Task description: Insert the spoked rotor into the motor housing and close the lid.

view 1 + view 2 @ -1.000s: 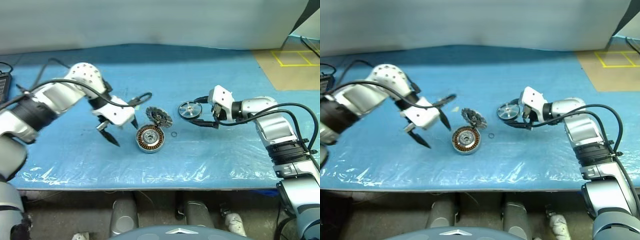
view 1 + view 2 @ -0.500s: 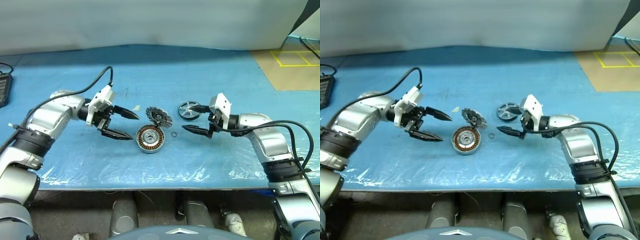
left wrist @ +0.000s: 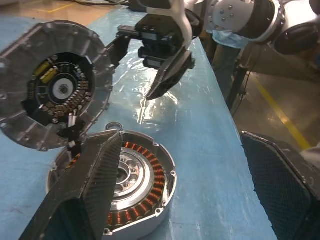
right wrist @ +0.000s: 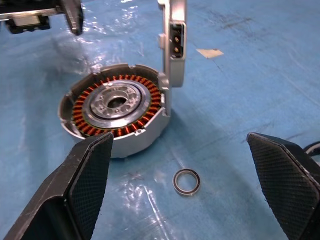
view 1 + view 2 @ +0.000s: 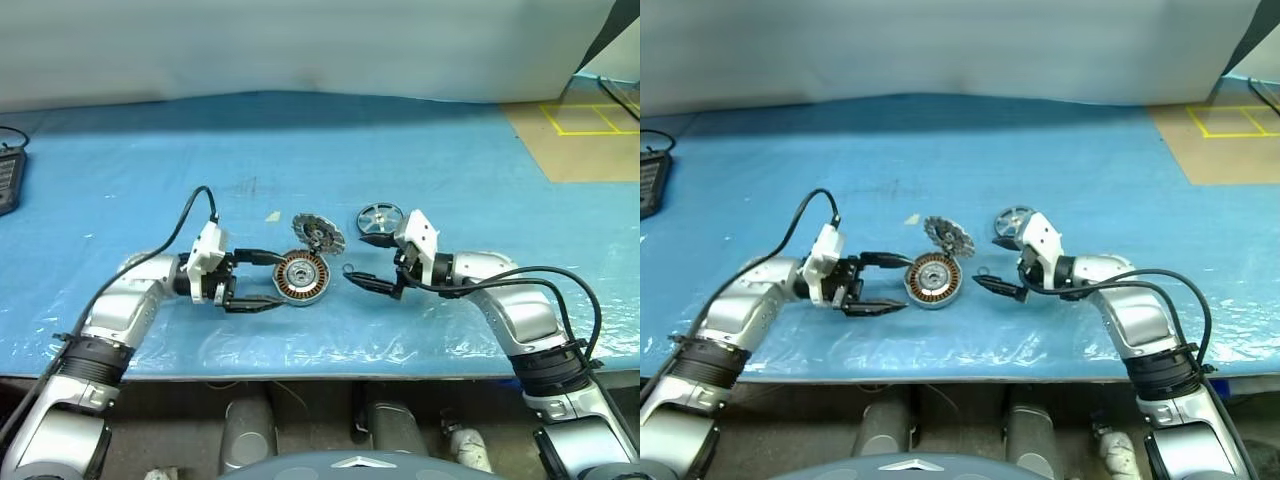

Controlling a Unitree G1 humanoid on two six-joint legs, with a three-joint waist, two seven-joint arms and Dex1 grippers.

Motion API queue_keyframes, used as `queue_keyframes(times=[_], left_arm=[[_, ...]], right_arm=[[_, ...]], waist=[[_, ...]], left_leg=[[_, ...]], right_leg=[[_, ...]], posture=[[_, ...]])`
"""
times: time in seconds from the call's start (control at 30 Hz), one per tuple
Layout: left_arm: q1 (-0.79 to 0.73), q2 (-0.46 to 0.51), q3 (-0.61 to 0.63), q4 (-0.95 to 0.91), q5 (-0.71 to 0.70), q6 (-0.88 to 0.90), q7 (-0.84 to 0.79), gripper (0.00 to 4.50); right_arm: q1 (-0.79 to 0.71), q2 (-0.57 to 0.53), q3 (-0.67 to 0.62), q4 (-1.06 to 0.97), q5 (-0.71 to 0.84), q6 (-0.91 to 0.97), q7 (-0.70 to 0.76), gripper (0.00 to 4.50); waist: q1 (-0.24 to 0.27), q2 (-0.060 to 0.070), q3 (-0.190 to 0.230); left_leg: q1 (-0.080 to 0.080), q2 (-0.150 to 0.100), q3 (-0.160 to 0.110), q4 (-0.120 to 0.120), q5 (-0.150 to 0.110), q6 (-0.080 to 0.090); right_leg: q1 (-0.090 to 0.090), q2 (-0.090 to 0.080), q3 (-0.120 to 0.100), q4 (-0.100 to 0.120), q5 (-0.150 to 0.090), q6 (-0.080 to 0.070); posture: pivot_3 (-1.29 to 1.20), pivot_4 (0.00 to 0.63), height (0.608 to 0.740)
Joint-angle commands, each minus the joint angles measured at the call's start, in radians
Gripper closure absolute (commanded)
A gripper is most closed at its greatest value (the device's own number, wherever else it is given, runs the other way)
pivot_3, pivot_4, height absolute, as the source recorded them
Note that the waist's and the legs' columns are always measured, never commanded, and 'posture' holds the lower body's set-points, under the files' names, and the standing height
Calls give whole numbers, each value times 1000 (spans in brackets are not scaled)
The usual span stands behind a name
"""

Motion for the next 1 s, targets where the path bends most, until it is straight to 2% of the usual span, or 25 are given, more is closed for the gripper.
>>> queue_keyframes(times=[0.03,0.27,0.6,0.73,0.93,1.0], left_arm=[[27,-25,43,10,16,-54,-7,540],[28,-86,74,109,63,-142,5,540],[23,-127,111,123,78,-170,28,540],[26,-122,121,110,74,-159,36,498],[31,-107,138,80,72,-134,51,498],[33,-106,138,71,73,-125,56,498]], right_arm=[[-9,11,12,26,-24,-59,0,0],[-2,29,48,100,-81,-146,3,0],[-48,83,81,282,-169,-273,-19,0],[-44,80,80,300,-169,-282,-8,960],[-23,53,83,294,-172,-276,16,3046],[-21,50,84,298,-177,-277,17,3046]], waist=[[0,0,0],[-1,0,0],[-9,-2,-1],[-14,-5,-3],[-17,-9,-6],[-17,-10,-7]], left_leg=[[0,0,0,0,0,0],[0,0,0,0,0,0],[1,0,0,0,0,1],[1,0,0,0,-2,3],[2,0,0,0,-2,4],[3,0,0,-1,-2,4]], right_leg=[[0,0,0,0,0,0],[0,0,1,0,0,0],[0,0,1,0,0,-1],[0,0,1,0,3,-5],[2,0,1,0,3,-6],[3,0,1,0,3,-5]], posture=[[0,150,740],[0,150,740],[0,150,740],[0,150,740],[0,150,740],[0,150,740]])
